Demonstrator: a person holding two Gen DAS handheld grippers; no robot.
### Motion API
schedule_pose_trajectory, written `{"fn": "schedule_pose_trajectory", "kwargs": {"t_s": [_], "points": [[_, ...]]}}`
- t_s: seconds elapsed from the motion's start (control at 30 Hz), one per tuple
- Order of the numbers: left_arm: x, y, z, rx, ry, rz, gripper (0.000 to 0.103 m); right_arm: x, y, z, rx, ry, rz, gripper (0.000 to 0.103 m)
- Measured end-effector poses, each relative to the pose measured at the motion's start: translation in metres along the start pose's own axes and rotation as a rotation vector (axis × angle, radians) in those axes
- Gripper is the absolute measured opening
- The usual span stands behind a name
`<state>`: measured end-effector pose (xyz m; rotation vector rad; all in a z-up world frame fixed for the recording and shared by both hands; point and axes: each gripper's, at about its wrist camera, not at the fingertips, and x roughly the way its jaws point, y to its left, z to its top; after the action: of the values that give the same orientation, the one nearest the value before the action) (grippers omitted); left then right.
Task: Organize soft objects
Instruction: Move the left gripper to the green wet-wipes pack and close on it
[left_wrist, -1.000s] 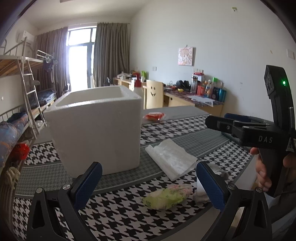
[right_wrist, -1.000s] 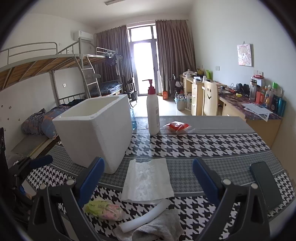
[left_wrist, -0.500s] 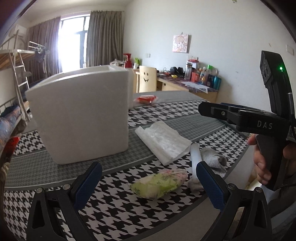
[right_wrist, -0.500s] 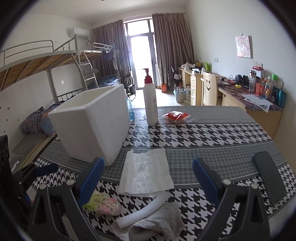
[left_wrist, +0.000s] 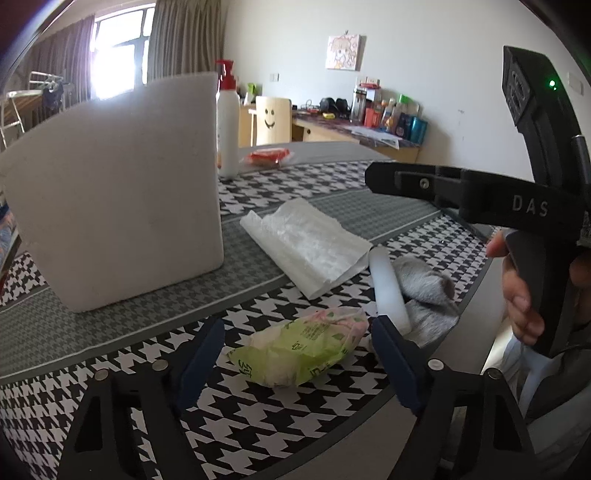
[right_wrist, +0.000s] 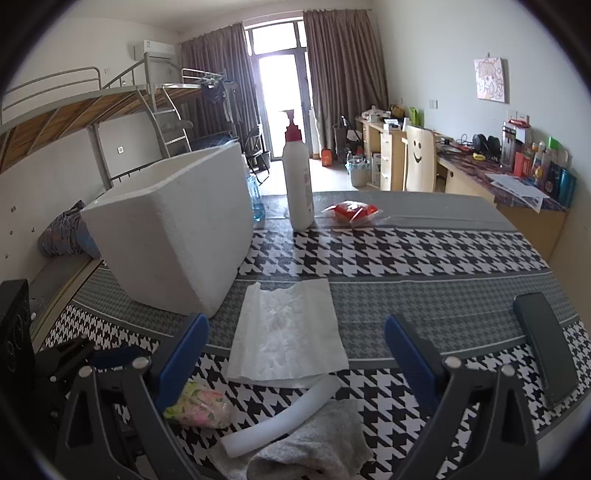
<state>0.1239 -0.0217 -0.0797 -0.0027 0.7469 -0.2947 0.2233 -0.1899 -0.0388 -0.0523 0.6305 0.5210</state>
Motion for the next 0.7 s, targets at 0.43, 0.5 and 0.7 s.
{"fn": "schedule_pose_trajectory", "kwargs": {"t_s": [0.43,0.5,0.7], "points": [[0.020,-0.005,-0.003,0.051,0.066,-0.013,0.064,0.020,-0.003,0.000,0.012,0.059,0.033,0.098],[0.024,-0.004,-0.004,0.055,0.078,-0.005,0.059,0.026,-0.003,-0.001,0.012,0.079,0.040,0.098],[0.028,0.000,-0.003,0.047,0.088,-0.003,0.043,0.040,0.000,-0.003,-0.011,0.114,0.056,0.098]]}}
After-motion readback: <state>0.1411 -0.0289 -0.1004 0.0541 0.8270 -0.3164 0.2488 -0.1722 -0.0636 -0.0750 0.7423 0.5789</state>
